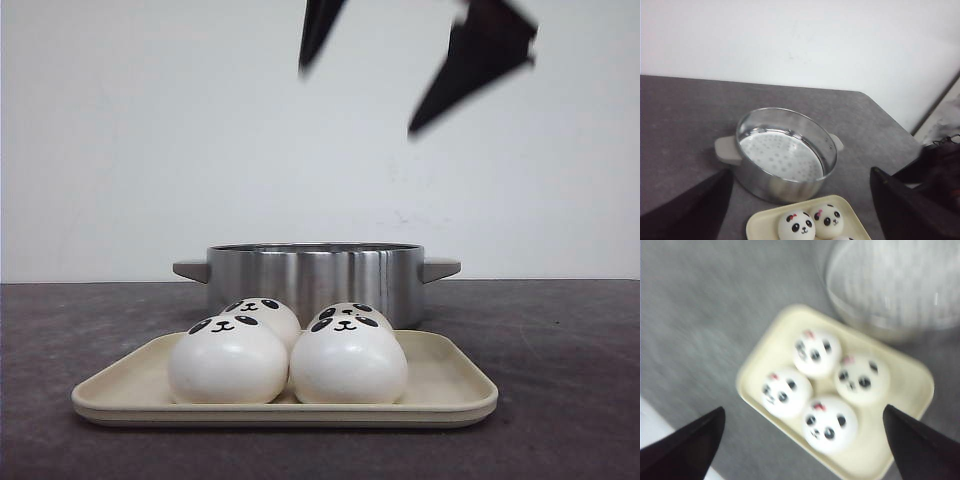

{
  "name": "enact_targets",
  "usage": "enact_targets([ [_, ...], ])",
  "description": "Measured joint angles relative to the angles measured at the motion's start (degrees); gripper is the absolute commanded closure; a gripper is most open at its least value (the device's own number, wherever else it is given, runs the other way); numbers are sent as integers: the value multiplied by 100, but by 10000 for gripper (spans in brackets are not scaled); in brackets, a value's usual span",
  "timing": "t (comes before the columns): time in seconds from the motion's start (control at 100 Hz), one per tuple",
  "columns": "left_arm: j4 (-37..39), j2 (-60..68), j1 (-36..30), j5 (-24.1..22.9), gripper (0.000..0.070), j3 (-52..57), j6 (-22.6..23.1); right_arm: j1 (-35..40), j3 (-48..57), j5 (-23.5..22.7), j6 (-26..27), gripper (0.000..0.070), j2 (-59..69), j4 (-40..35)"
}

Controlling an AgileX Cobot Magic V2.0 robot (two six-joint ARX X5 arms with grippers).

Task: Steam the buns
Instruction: 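Lower the right gripper onto the panda bun farthest from the robot and grasp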

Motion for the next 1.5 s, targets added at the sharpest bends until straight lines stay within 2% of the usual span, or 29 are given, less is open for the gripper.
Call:
enact_targets([
  [0.31,-87,0,-258,0,196,0,0,-31,0,39,133,62,1460,208],
  [0.54,-87,0,-380,0,196,0,0,-59,0,756,146,63,2107,636],
  [0.72,-87,0,-415,0,196,0,0,-168,0,997,146,76,2179,1143],
  [0.83,-98,0,-415,0,196,0,0,-229,7,970,153,79,2229,1322],
  [1.02,-192,0,-448,0,196,0,0,-271,9,654,190,87,2581,1169],
  [1.09,-195,0,-448,0,196,0,0,-269,15,684,195,152,2621,1167],
  [1.17,-195,0,-448,0,196,0,4,-269,17,669,212,301,2621,1150],
  [1.22,-197,0,-448,0,196,0,24,-269,17,647,236,437,2621,1145],
  [1.28,-197,0,-448,0,196,0,42,-271,17,649,243,684,2621,1145],
  [1.29,-197,0,-448,0,196,0,44,-271,17,649,245,700,2621,1147],
  [1.5,-201,0,-448,0,196,0,90,-240,28,568,249,693,2549,933],
])
